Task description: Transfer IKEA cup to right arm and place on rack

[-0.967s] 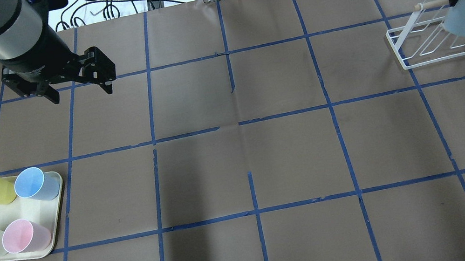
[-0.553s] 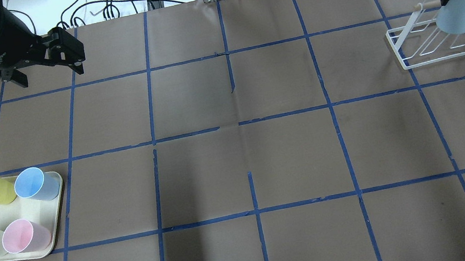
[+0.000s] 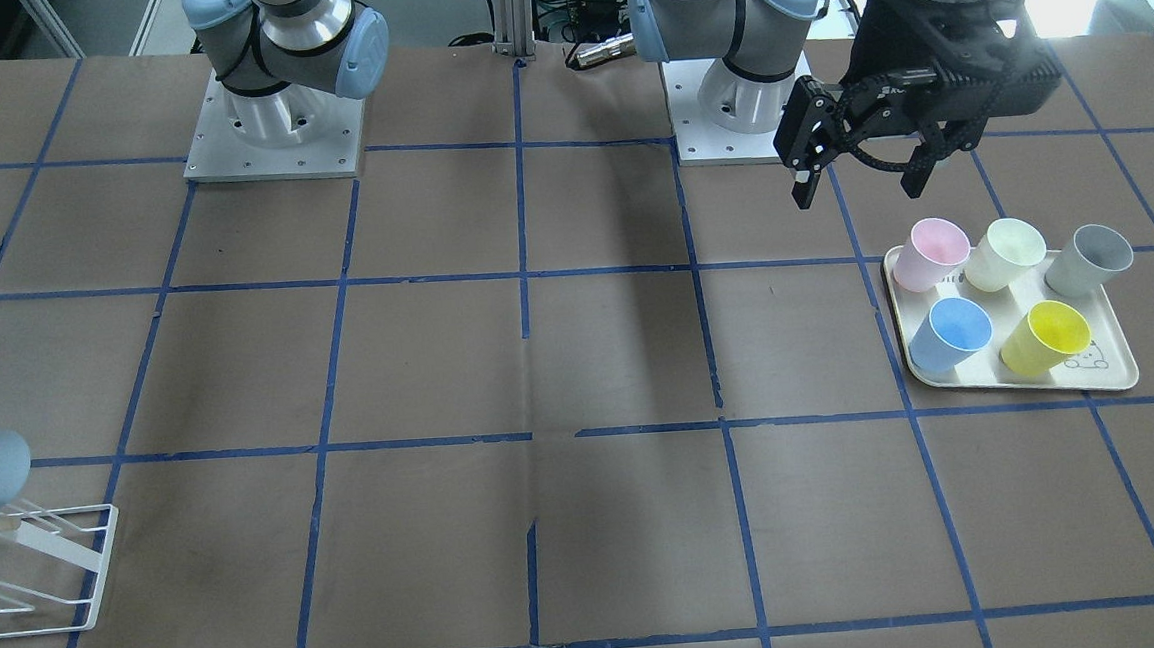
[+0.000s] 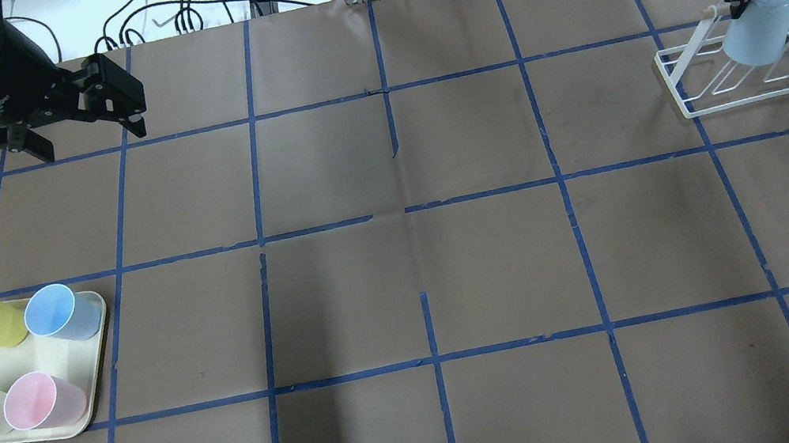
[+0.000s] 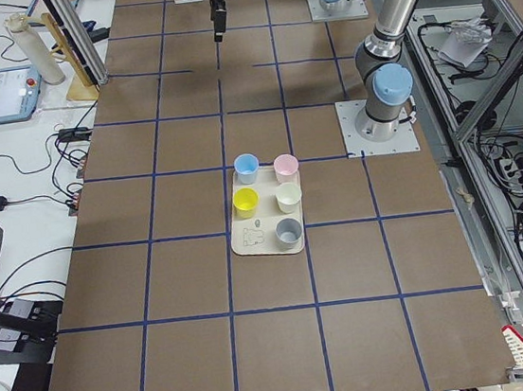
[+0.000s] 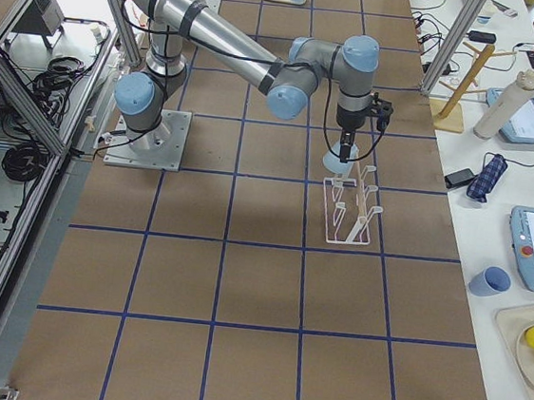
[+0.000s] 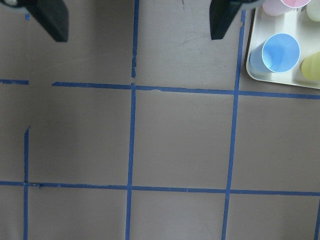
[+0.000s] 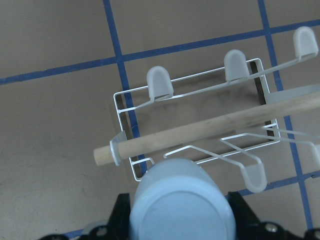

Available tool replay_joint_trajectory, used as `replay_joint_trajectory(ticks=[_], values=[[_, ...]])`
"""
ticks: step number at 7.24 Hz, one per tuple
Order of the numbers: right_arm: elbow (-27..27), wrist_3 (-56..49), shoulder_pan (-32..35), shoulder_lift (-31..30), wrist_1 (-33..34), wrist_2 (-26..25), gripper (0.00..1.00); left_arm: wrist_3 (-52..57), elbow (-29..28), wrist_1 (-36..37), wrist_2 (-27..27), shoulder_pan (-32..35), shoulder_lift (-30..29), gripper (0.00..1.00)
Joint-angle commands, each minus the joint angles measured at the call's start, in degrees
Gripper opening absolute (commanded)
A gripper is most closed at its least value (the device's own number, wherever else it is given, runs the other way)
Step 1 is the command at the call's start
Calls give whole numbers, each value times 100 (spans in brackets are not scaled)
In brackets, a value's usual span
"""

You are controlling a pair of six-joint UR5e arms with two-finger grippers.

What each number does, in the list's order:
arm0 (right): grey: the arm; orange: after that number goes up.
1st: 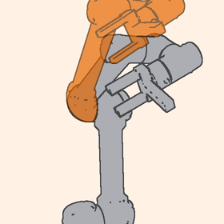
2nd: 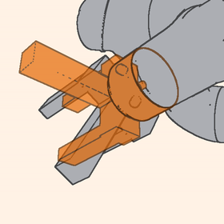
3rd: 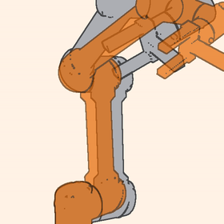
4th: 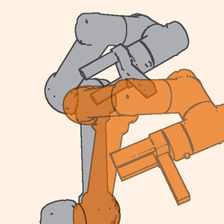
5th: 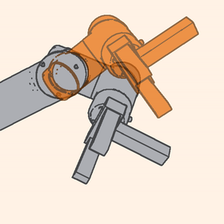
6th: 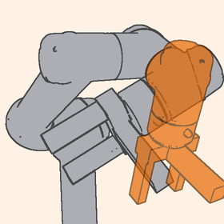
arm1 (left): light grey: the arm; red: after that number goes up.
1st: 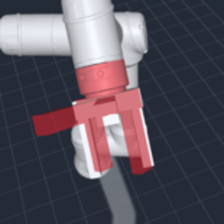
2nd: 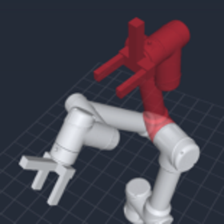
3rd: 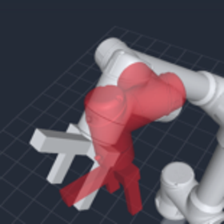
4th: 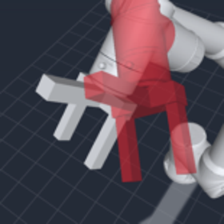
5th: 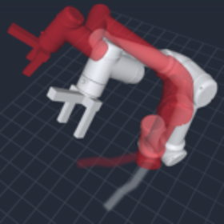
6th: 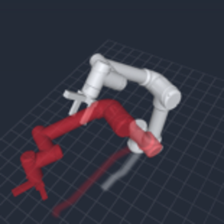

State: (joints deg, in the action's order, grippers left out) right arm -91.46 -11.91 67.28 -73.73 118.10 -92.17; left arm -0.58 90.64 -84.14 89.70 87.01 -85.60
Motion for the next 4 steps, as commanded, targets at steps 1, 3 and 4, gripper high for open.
replay_joint_trajectory(ticks=[1,3,4], values=[[5,-21,5,8,-85,251,100,66,-106,-111,-190,-8,18,100],[66,-22,13,-123,-356,235,100,67,-73,203,-268,-61,-27,100],[84,-13,13,-307,-654,244,100,49,75,57,-269,-52,-114,100]])
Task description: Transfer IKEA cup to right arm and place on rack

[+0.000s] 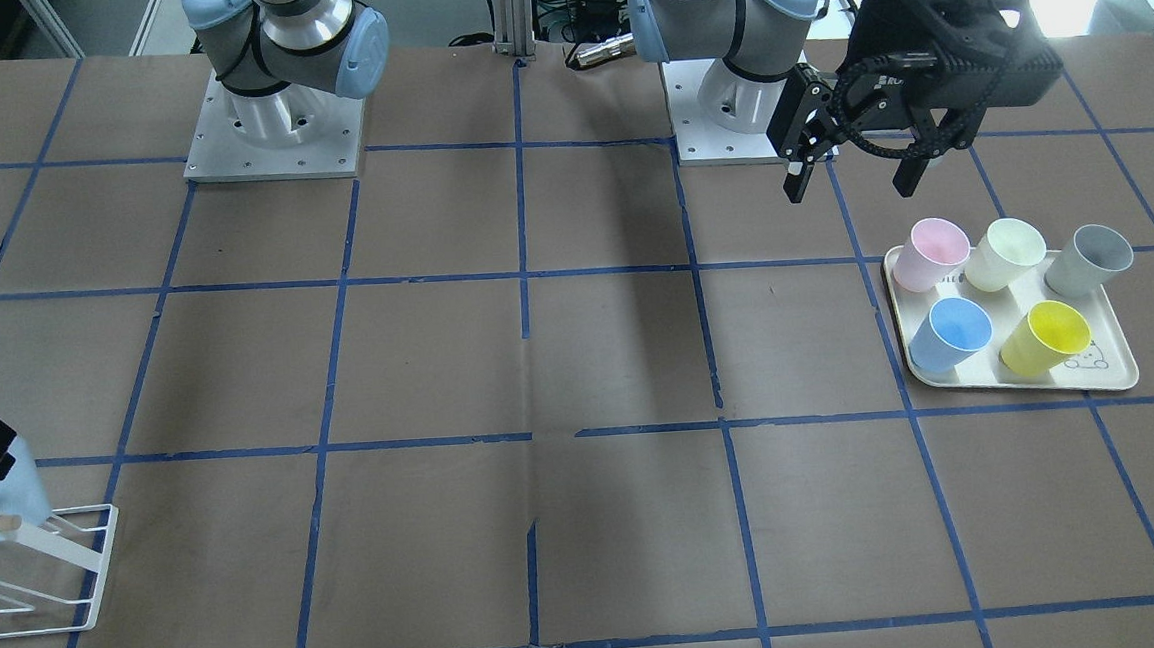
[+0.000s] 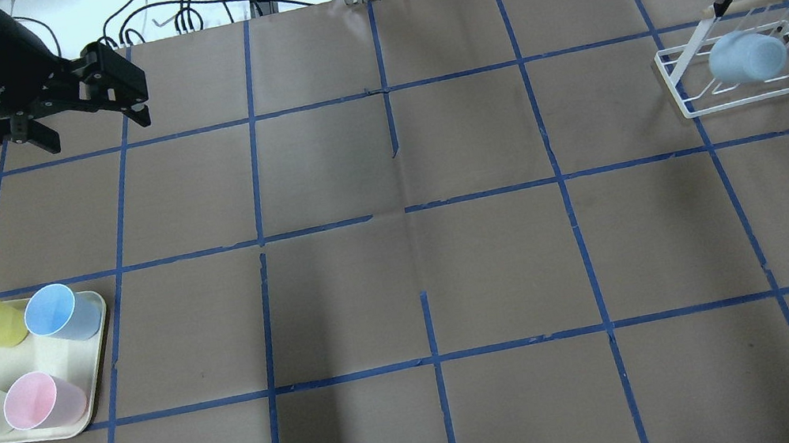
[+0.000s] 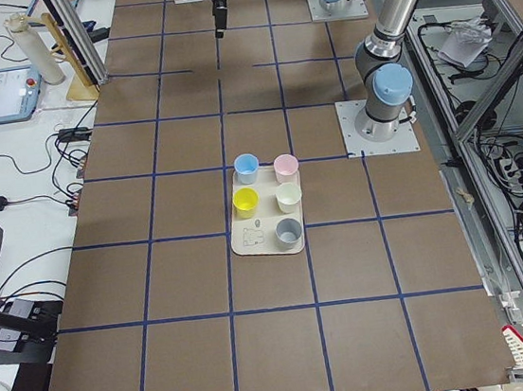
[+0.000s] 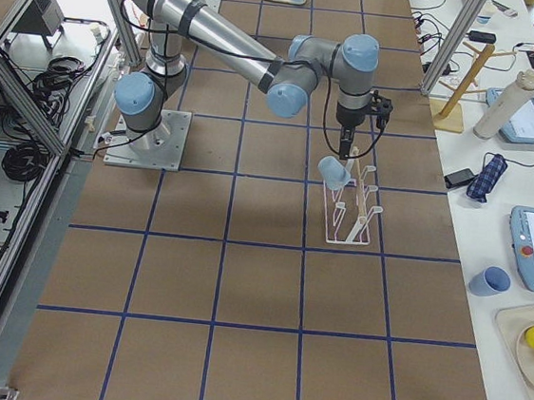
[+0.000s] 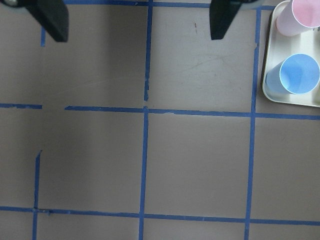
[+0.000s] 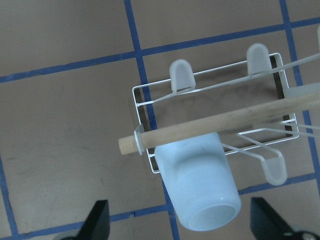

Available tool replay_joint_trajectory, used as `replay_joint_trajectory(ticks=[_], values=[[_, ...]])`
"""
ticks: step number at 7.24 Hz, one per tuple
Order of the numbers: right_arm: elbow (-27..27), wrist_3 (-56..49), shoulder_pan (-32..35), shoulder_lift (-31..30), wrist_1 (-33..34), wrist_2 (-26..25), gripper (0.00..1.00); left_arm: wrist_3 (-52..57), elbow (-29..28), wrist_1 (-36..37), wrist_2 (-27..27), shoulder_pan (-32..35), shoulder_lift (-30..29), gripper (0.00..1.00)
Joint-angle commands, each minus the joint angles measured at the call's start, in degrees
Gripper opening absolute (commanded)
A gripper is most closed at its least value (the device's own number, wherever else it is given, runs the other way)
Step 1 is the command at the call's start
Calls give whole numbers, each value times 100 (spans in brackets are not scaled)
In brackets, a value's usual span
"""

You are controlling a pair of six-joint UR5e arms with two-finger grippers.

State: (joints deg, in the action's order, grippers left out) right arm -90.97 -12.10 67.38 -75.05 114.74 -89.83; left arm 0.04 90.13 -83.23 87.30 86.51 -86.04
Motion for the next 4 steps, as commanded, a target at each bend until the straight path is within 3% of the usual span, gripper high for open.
replay_joint_trajectory(ticks=[1,3,4], values=[[35,15,3,-499,-878,-16,100,-48,75,-35,-3,-2,-193,100],[70,93,134,-1150,-1829,10,100,-22,-276,-412,32,24,-386,100],[79,146,483,-1396,-1902,18,100,-22,-321,-39,76,7,-596,100]])
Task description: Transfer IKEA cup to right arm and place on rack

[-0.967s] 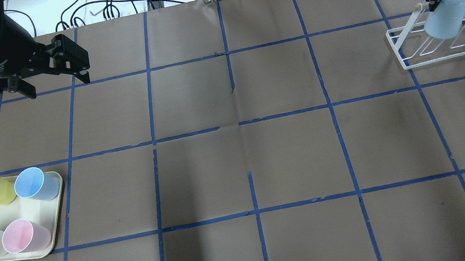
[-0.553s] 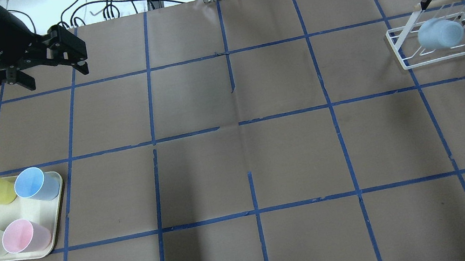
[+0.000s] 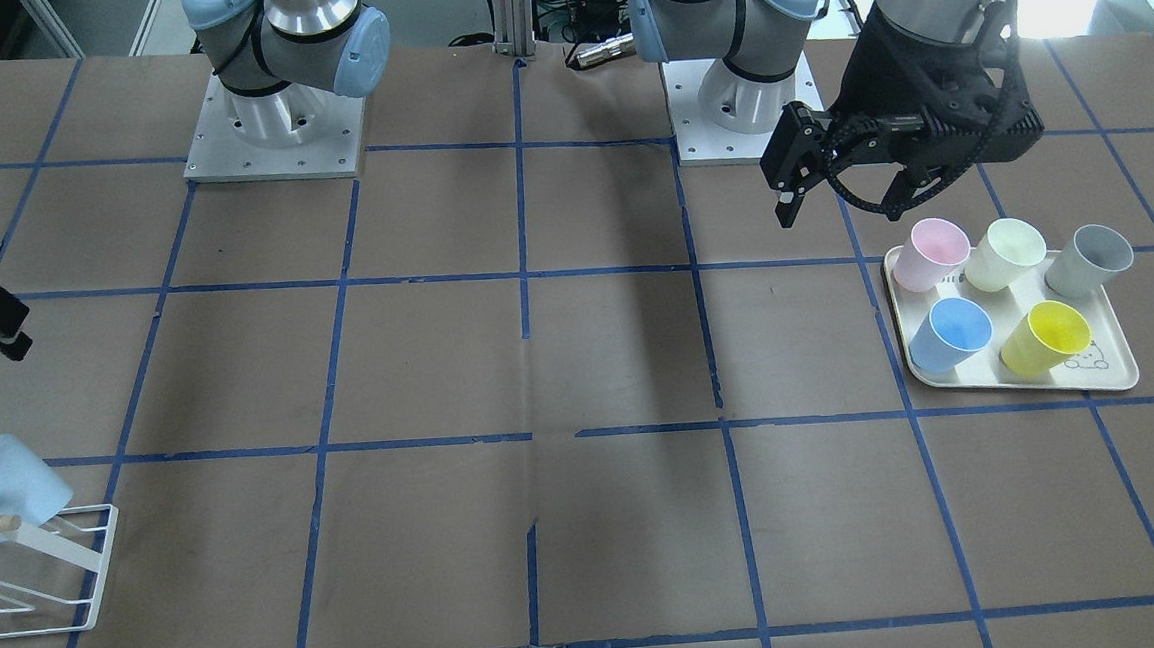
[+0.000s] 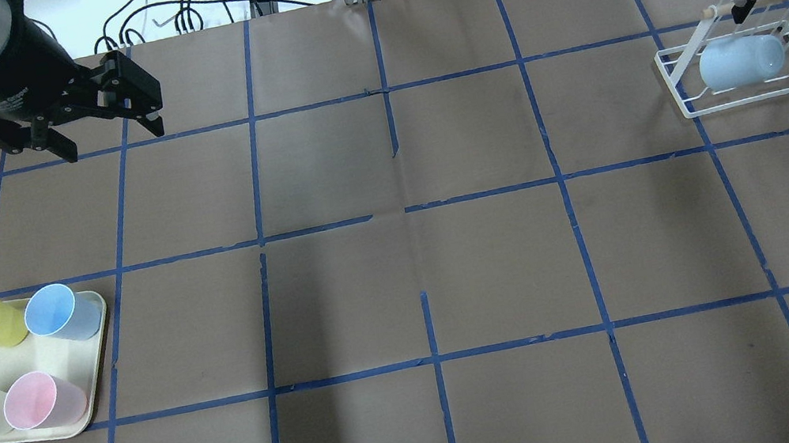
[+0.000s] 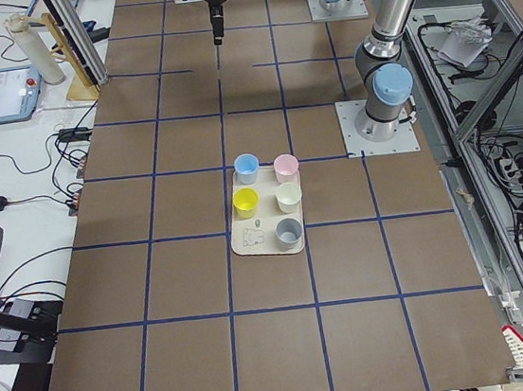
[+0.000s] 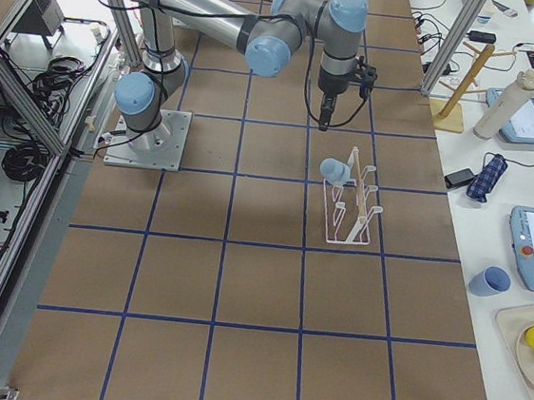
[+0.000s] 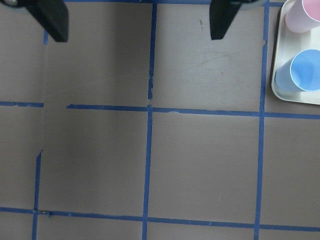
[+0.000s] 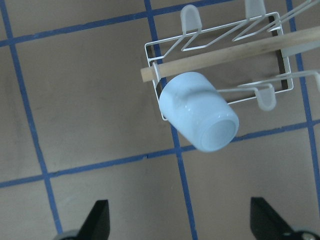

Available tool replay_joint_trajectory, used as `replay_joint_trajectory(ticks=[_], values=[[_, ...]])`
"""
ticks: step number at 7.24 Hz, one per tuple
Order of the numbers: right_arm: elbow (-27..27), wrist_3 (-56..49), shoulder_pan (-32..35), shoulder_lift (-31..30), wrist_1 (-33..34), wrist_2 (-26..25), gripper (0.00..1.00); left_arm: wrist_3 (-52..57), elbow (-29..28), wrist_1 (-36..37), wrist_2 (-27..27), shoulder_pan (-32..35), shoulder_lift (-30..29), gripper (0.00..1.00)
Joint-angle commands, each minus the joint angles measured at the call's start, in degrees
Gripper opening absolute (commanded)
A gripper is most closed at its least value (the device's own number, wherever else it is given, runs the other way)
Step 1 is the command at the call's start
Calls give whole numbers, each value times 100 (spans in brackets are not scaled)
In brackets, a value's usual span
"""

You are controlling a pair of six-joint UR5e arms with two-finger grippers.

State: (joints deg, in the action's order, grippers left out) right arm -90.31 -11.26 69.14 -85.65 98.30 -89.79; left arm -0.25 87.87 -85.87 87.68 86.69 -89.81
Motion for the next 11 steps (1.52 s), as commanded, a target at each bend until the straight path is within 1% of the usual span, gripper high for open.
replay_joint_trajectory(ticks=[1,2,3,4,5,6,7,8,9,11], values=[[5,298,702,-504,-537,14,100,33,-130,263,325,-46,-317,100],[4,814,1115,-558,-1027,153,100,51,-122,298,494,-47,-431,100],[22,1280,1624,-558,-1180,390,100,69,-165,438,426,-38,-588,100],[100,1528,2220,-558,-1216,209,100,51,-165,378,425,84,-486,100],[153,1740,2618,-558,-1199,68,100,51,-52,204,442,224,-380,100],[241,1689,2718,-576,-1173,58,100,-18,-243,106,425,530,-214,100],[494,1645,2710,-585,-1477,-151,100,16,-210,-95,495,638,-256,100],[618,1654,2701,-559,-1733,-188,100,7,-262,-88,521,604,-247,100],[602,1645,2684,-497,-1718,-197,100,77,-288,-158,435,560,-82,100],[602,1688,2692,-514,-1648,-162,100,165,-35,-98,363,542,34,100]])
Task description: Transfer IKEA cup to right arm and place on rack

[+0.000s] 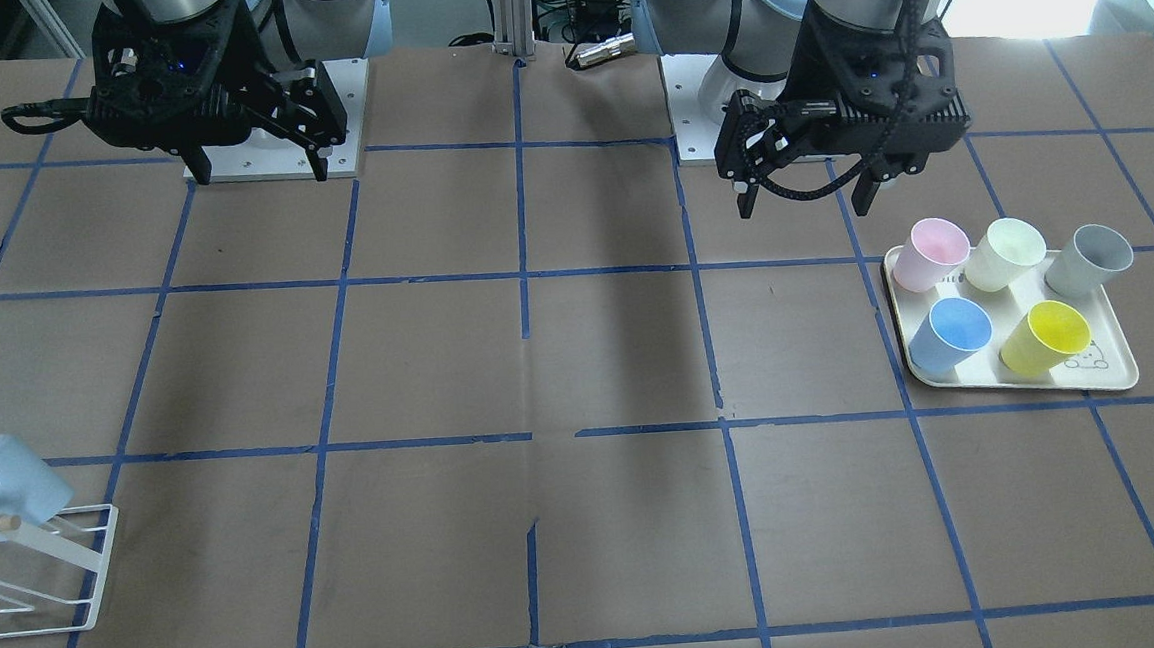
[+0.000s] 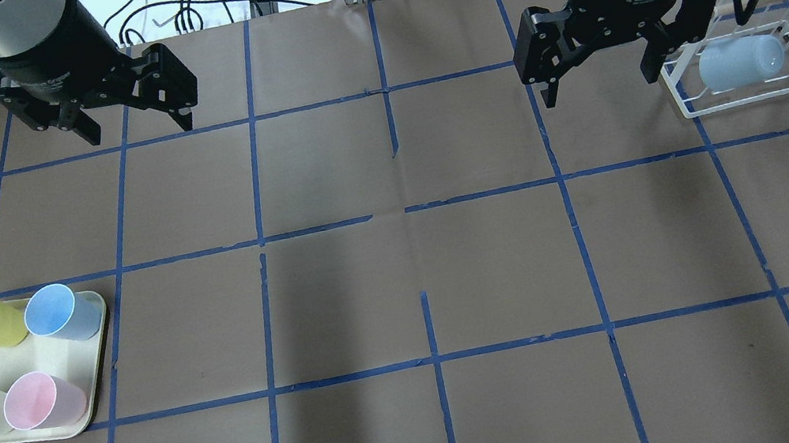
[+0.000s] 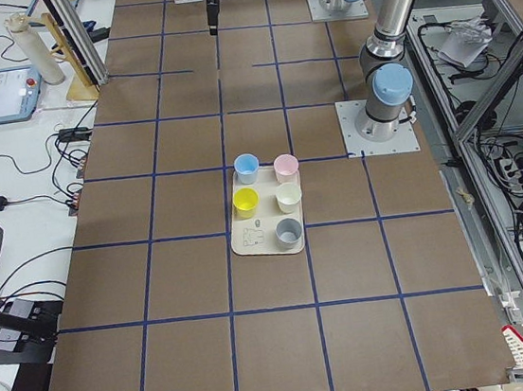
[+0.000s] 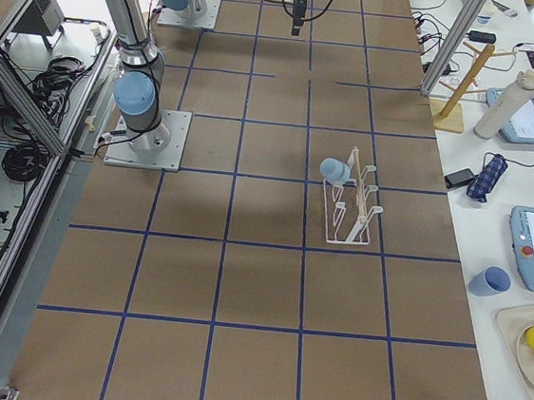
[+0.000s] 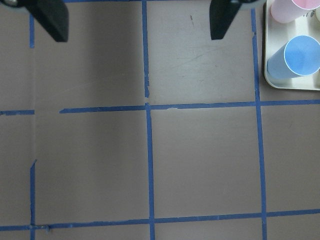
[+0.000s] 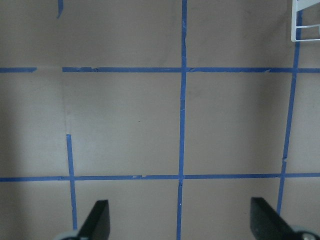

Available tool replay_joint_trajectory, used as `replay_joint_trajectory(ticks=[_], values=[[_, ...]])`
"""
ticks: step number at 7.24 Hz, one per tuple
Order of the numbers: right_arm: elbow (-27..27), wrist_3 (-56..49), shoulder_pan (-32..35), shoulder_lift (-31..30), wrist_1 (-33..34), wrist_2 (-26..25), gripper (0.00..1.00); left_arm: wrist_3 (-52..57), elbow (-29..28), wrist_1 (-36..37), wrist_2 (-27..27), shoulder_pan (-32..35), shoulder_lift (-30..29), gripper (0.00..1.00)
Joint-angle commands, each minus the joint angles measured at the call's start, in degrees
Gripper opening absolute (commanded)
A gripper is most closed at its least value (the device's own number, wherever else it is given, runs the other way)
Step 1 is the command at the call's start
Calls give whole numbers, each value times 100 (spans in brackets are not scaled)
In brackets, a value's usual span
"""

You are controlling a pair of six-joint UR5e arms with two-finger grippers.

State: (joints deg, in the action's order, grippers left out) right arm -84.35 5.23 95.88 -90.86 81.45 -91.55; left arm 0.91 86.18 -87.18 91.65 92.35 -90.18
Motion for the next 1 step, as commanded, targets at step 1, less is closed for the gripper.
replay_joint_trajectory(ticks=[1], values=[[-2,5,18,24,168,31,100,101,249,44,-15,-24,279,100]])
